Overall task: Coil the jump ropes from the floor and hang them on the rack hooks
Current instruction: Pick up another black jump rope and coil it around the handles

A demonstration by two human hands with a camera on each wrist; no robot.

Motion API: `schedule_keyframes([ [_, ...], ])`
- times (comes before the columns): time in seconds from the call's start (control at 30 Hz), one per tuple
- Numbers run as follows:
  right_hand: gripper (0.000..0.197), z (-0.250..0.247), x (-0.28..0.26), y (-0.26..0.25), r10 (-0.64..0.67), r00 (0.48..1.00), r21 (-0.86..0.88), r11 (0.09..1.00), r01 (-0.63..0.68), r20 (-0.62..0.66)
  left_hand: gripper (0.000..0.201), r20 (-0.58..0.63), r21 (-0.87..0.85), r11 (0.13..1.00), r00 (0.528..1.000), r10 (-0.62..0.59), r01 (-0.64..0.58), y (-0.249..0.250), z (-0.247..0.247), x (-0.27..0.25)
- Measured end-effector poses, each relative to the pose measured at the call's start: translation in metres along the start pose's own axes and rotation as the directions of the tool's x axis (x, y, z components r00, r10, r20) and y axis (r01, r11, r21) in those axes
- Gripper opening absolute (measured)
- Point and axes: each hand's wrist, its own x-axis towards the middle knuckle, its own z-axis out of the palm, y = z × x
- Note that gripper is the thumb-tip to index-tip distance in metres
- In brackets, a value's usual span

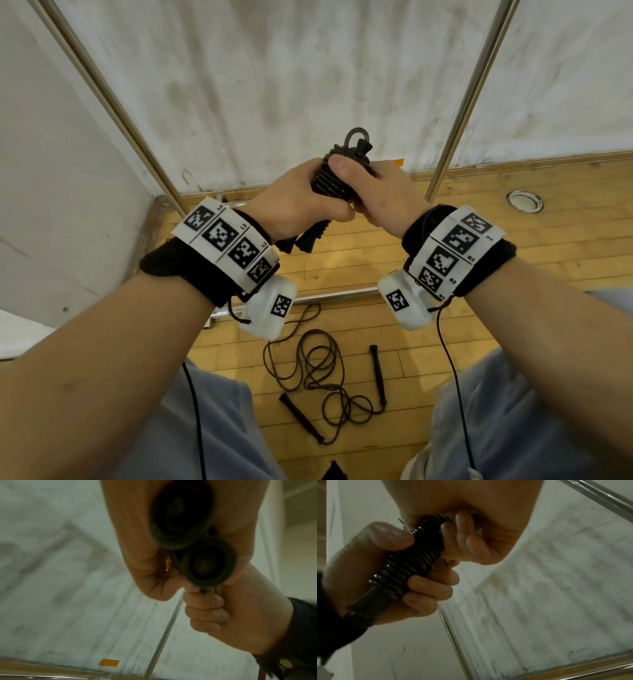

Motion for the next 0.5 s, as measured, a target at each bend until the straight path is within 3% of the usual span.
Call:
schedule_keyframes([
  [0.17, 0.052, 0.003, -0.001, 0.006, 0.022, 1.0, -0.134, 0.991, -0.025, -0.022, 0.038, 0.019, 0.026, 0.997, 0.997, -0.079, 0.078, -0.002, 0.005, -0.001],
  [0.3, 0.052, 0.007, -0.001, 0.005, 0.025, 0.999, -0.161, 0.987, -0.031, -0.039, 0.023, -0.055, 0.13, 0.99, 0.998, -0.041, 0.048, -0.001, 0.005, -0.001],
  [0.5, 0.049, 0.008, 0.001, -0.001, -0.013, 0.998, -0.147, 0.989, 0.005, -0.053, 0.046, -0.203, 0.091, 0.994, 0.978, -0.037, 0.057, -0.002, 0.014, 0.001],
])
